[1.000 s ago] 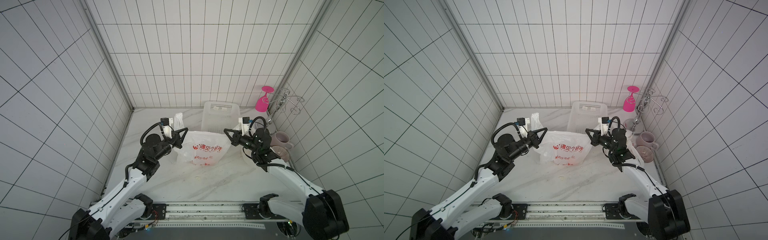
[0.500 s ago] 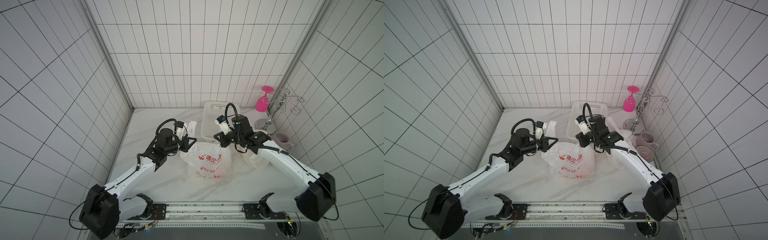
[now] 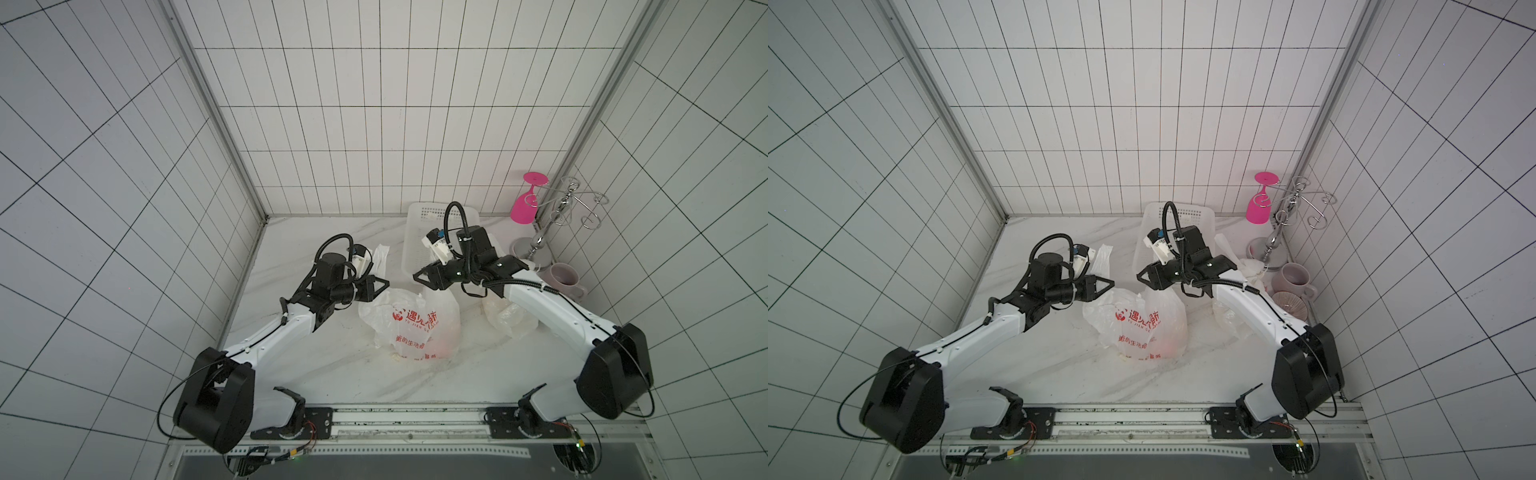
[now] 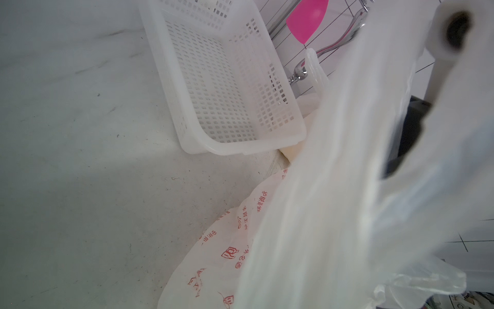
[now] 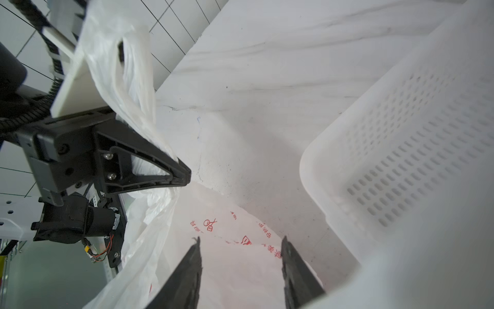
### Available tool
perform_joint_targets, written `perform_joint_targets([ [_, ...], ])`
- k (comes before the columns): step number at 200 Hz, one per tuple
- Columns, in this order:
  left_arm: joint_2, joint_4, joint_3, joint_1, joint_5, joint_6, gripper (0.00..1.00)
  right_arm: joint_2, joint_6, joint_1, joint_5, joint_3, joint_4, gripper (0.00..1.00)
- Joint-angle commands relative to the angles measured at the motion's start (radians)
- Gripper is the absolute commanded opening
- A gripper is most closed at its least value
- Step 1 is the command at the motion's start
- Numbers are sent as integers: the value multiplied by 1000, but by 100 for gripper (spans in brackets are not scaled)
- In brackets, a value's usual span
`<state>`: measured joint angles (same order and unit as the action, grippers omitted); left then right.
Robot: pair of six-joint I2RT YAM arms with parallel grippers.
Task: Place the peach into a plastic bag & tie a knot
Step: Cross the plastic bag at the center of the board.
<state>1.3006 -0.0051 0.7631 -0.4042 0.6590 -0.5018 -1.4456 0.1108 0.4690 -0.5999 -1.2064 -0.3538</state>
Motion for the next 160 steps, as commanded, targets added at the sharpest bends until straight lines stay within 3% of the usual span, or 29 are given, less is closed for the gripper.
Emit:
perform_joint_targets([
  [1, -9, 73, -16, 4, 59, -9, 0, 89, 67, -65, -138, 14, 82, 61],
  [51, -5, 74, -29, 36, 58, -25, 0, 261, 193, -208, -269, 238, 239, 80],
  [98, -5, 61, -7, 37, 81, -19, 0, 350, 166, -237, -270, 356, 249, 89],
  [113, -6, 56, -1, 36, 92, -17, 0, 369, 158, -237, -268, 404, 296, 97],
  [160, -11, 52, 13, 36, 114, -15, 0, 297, 167, -237, -291, 488, 468, 96],
])
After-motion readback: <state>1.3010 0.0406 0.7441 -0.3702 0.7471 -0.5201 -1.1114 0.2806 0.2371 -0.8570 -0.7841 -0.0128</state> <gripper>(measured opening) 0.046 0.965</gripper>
